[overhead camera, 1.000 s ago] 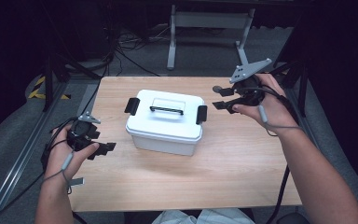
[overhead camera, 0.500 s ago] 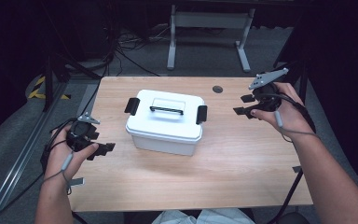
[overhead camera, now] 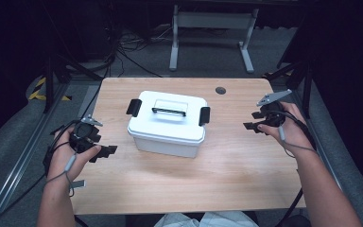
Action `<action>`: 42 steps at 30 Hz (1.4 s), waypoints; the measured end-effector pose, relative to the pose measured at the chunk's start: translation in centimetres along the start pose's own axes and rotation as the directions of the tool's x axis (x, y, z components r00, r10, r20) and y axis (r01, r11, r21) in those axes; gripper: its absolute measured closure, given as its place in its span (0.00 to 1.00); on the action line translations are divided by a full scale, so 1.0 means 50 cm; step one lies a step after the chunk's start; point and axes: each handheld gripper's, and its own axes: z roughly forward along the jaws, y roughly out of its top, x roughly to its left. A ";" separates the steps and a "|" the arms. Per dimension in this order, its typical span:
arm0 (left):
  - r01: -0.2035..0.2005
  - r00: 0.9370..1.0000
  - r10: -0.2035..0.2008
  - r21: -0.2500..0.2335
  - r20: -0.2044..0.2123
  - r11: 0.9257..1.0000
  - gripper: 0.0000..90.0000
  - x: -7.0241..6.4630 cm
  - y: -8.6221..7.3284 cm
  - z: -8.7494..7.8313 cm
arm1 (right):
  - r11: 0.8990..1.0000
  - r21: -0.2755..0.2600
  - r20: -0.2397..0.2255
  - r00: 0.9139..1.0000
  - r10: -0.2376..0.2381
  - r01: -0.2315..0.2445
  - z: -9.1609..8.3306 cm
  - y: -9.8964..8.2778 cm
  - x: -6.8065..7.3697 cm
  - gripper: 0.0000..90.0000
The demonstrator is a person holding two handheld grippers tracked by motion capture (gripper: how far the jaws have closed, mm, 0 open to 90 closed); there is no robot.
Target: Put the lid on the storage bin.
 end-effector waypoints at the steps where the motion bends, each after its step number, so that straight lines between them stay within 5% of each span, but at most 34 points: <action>1: 0.000 1.000 0.000 0.004 0.004 1.000 0.30 0.000 0.000 0.001 | 1.000 -0.001 0.004 1.000 0.006 -0.006 0.005 -0.005 0.000 0.48; 12: -0.003 1.000 0.003 0.019 0.002 1.000 0.29 0.000 0.001 0.012 | 0.996 -0.008 -0.038 0.996 0.086 -0.087 0.068 -0.055 0.004 0.47; 24: -0.001 1.000 0.001 0.037 0.003 0.999 0.29 0.001 0.002 0.025 | 0.993 0.088 -0.036 0.996 0.078 -0.075 0.126 -0.073 0.021 0.46; 31: -0.003 1.000 0.002 0.050 0.005 0.999 0.29 0.004 0.001 0.031 | 0.988 0.130 -0.032 0.995 0.091 -0.086 0.138 -0.093 0.016 0.45; 42: -0.006 1.000 0.006 0.149 0.001 0.989 0.28 0.007 -0.002 0.049 | 0.974 0.188 -0.032 0.990 0.134 -0.126 0.141 -0.133 -0.002 0.44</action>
